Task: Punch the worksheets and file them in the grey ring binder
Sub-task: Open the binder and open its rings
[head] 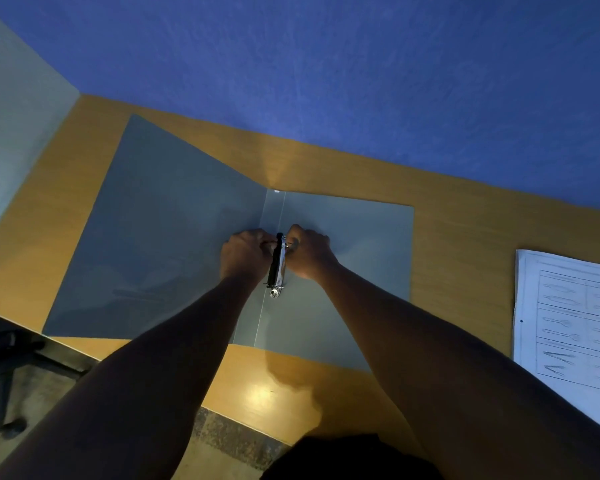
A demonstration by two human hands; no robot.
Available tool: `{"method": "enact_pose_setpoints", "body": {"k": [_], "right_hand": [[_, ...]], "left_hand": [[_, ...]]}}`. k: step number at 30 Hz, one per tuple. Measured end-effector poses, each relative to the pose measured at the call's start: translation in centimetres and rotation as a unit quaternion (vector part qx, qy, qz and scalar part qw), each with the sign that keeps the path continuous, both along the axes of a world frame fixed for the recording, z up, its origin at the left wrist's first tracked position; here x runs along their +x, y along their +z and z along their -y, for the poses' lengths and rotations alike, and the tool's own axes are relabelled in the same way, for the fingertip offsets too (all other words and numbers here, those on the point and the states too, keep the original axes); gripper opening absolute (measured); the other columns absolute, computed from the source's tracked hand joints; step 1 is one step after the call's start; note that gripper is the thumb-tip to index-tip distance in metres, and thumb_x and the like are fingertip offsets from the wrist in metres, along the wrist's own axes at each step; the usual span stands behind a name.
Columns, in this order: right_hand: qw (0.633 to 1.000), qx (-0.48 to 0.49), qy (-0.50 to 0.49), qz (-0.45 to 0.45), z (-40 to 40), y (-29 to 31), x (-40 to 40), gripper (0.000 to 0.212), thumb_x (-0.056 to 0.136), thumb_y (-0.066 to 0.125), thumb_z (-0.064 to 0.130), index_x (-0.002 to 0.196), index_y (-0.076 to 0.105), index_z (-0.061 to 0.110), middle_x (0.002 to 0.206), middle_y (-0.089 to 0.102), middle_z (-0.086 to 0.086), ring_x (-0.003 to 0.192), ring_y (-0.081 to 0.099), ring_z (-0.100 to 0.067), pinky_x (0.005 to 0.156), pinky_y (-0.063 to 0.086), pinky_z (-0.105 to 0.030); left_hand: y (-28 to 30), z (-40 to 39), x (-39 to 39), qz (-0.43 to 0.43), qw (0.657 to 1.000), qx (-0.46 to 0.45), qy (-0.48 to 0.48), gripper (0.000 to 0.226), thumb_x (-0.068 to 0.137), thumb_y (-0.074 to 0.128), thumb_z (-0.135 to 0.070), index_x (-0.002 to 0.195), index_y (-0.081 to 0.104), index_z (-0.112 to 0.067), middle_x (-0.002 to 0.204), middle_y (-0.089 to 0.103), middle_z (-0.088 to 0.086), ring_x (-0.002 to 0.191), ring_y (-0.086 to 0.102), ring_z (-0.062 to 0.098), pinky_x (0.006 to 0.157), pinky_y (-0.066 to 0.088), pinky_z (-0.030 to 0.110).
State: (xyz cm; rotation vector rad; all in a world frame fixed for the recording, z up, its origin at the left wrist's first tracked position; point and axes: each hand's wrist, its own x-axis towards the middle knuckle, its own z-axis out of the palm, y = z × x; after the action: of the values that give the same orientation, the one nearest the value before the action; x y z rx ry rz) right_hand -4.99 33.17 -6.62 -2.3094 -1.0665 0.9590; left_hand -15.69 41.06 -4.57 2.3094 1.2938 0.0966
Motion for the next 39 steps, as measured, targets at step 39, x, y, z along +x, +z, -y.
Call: {"method": "enact_pose_setpoints", "body": {"k": [39], "right_hand": [[0.985, 0.0, -0.123, -0.124, 6.4, 3.3, 1.5, 0.054, 0.086, 0.057, 0.013, 0.138, 0.042, 0.009, 0.122, 0.063, -0.009, 0.117, 0.057, -0.024, 0.09, 0.043, -0.025]], "left_hand": [[1.9, 1.1, 0.2, -0.083, 0.993, 0.045, -0.074, 0.01, 0.084, 0.056, -0.015, 0.084, 0.065, -0.018, 0.087, 0.071, 0.01, 0.086, 0.066, 0.038, 0.068, 0.046, 0.033]]}}
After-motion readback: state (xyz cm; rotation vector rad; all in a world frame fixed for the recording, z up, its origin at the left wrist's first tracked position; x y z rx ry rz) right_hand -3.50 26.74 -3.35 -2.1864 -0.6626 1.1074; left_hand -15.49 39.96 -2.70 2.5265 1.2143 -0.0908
